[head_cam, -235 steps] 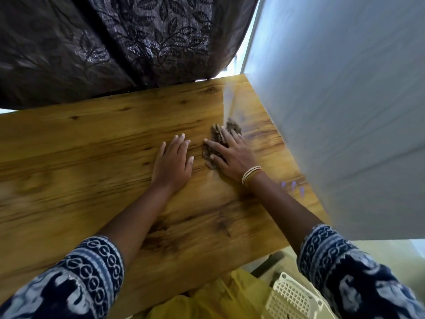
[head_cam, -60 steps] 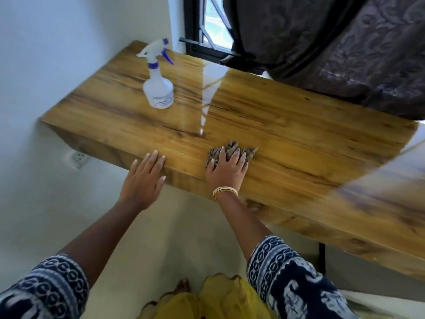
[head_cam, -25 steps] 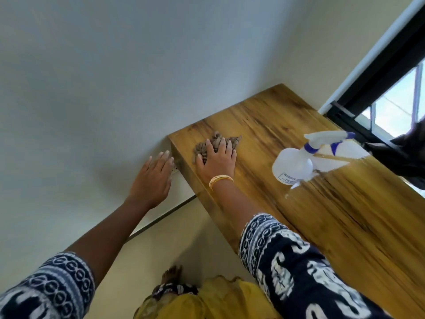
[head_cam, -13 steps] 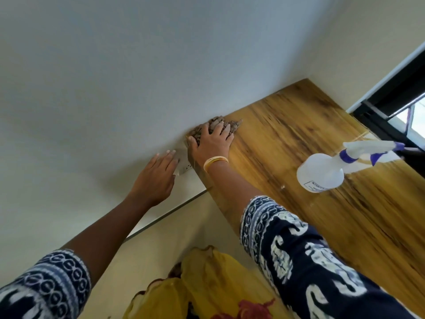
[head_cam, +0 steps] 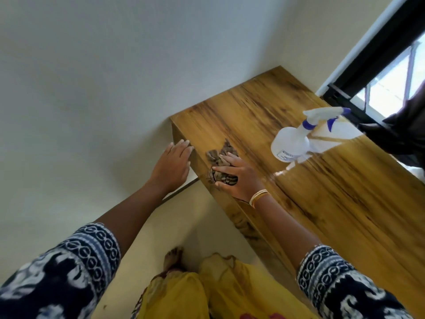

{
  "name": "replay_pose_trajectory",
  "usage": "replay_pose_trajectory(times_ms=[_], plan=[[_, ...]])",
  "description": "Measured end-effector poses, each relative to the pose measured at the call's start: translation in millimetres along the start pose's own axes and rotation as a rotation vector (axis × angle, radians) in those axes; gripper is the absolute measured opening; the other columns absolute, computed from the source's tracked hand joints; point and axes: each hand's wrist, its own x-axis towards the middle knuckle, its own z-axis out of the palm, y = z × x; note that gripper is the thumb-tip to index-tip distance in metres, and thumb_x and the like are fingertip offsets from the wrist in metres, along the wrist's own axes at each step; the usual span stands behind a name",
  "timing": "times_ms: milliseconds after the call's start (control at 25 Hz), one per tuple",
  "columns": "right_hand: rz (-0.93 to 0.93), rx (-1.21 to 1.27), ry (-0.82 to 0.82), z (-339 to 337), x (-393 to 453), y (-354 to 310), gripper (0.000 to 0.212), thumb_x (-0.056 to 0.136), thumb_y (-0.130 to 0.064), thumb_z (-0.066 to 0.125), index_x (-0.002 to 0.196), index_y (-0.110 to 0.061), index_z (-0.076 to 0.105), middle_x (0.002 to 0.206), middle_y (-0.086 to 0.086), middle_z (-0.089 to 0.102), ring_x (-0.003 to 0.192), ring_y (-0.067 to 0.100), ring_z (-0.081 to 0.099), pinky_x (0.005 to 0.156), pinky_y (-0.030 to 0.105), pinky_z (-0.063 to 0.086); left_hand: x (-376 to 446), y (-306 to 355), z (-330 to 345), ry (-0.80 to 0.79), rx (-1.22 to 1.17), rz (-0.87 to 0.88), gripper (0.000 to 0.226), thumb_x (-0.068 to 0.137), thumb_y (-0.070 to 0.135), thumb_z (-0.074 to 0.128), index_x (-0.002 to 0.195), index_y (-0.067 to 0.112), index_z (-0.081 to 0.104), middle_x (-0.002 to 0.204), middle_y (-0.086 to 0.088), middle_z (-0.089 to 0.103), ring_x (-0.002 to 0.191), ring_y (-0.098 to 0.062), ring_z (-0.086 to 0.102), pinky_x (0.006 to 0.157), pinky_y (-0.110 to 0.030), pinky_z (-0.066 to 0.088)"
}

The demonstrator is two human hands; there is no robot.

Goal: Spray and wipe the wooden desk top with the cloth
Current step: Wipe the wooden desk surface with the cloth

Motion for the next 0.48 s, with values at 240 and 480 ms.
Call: replay_pose_trajectory(times_ms=[240, 480], plan=[[0.165, 0.027, 0.163, -18, -77, 9, 0.034, 0.079, -0.030, 0.078, 0.112, -0.023, 0.073, 0.136, 0.001, 0.059, 0.134, 0.018, 0.048, 0.112, 0.039, 0.039, -6, 69, 10, -0.010, -0.076, 0.158, 0.046, 0.094, 0.027, 0.033, 0.132, 0.008, 0.050, 0.144, -0.014, 0.047, 0.137, -0.029, 0.041, 0.114, -0.048, 0.031], [0.508, 0.088, 0.414, -51, -123, 33, 0.034, 0.079, -0.012, 0.075, 0.113, -0.017, 0.073, 0.133, 0.012, 0.060, 0.128, 0.025, 0.053, 0.110, 0.032, 0.039, 3, 135, 11, -0.030, -0.111, 0.240, 0.053, 0.096, 0.033, 0.025, 0.137, 0.006, 0.046, 0.145, -0.014, 0.046, 0.137, -0.029, 0.040, 0.116, -0.046, 0.029]])
